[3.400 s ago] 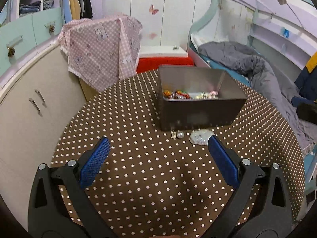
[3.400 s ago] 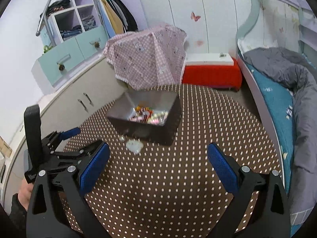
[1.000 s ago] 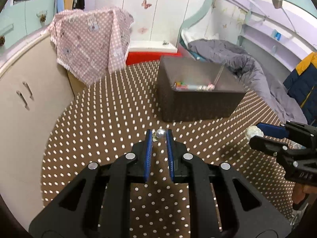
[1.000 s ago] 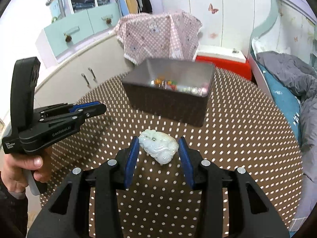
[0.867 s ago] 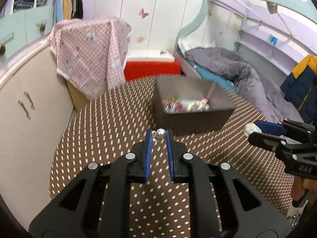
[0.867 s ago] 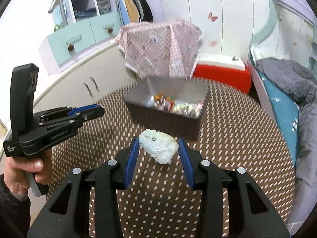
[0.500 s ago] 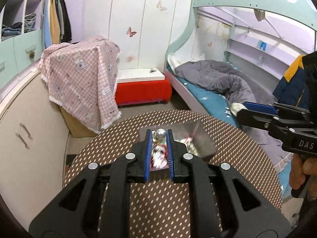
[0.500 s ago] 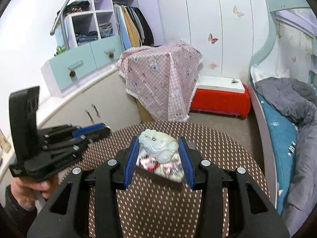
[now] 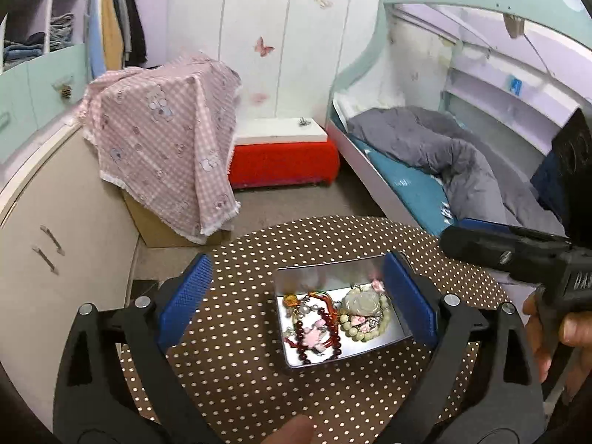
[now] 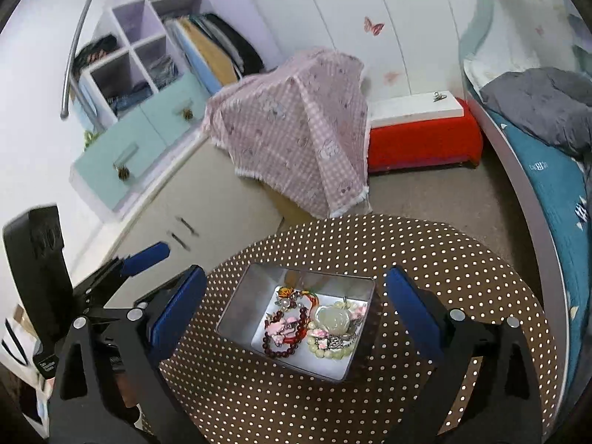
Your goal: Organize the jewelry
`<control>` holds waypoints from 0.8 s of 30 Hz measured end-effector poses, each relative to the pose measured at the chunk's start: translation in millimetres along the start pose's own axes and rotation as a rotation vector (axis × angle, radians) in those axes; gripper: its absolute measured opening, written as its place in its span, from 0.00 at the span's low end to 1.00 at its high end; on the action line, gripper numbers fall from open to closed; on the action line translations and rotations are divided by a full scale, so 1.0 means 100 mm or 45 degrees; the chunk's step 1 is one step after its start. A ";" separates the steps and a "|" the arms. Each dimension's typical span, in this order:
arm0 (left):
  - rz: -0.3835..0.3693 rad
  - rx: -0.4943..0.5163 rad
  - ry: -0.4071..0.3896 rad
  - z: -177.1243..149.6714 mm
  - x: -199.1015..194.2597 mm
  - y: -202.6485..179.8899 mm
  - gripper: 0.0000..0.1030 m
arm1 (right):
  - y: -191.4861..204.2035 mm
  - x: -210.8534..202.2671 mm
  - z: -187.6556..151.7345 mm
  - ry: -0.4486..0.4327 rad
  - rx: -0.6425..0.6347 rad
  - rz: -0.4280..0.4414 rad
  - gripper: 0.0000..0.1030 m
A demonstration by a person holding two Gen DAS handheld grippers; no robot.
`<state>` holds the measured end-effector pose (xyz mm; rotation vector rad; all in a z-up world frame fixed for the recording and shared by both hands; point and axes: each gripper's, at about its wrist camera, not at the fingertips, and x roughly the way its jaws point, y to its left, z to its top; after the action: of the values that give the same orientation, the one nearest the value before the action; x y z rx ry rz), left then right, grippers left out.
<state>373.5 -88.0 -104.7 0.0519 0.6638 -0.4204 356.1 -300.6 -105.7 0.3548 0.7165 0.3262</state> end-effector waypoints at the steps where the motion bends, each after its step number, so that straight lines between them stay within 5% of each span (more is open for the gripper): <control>1: 0.018 -0.013 0.001 -0.01 -0.03 0.02 0.89 | -0.02 -0.04 0.00 -0.005 0.010 -0.004 0.92; 14: 0.220 -0.029 -0.216 -0.12 -0.99 -0.14 0.92 | 0.30 -0.73 -0.10 -0.126 -0.075 -0.138 0.92; 24: 0.301 -0.044 -0.375 -0.39 -1.79 -0.47 0.94 | 0.87 -1.45 -0.51 -0.296 -0.258 -0.260 0.92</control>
<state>205.2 -59.5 -23.0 0.0343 0.3685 -0.1826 204.0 -271.2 -21.0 0.1224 0.4810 0.1588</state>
